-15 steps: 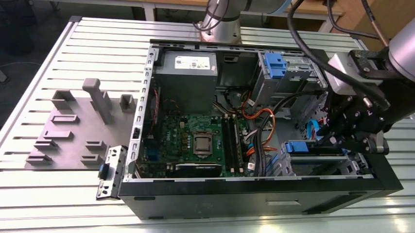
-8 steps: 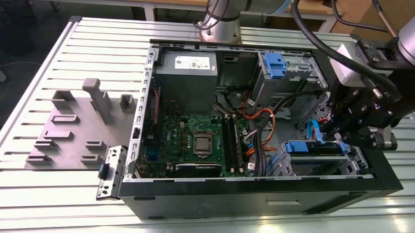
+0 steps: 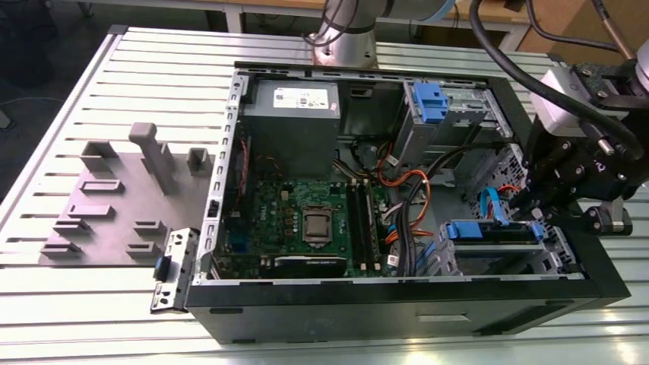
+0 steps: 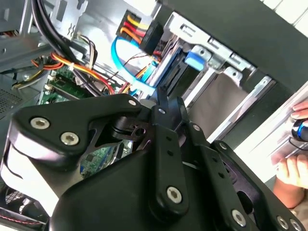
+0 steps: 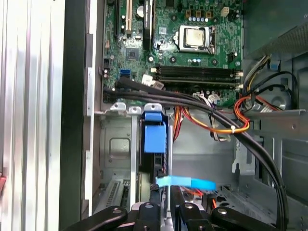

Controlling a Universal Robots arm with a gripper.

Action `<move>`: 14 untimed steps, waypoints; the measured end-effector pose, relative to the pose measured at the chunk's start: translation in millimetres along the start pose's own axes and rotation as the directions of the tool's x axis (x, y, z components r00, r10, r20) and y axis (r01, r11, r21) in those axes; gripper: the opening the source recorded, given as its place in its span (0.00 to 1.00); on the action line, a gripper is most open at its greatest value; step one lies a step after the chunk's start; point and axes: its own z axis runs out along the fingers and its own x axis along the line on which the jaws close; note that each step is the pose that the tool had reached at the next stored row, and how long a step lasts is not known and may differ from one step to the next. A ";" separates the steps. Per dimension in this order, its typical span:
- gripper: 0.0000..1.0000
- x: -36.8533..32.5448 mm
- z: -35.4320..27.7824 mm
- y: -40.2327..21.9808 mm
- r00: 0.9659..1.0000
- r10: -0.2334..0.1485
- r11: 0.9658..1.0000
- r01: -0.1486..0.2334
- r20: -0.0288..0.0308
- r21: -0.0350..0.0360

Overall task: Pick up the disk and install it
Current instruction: 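Insert the first disk wire, then insert the second disk wire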

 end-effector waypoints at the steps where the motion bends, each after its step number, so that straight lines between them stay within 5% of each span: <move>1: 0.24 0.0 -0.1 -2.0 1.000 0.000 1.000 0.000 0.000 0.000; 14: 0.24 -0.1 -0.1 -5.8 1.000 0.000 1.000 0.000 0.000 0.000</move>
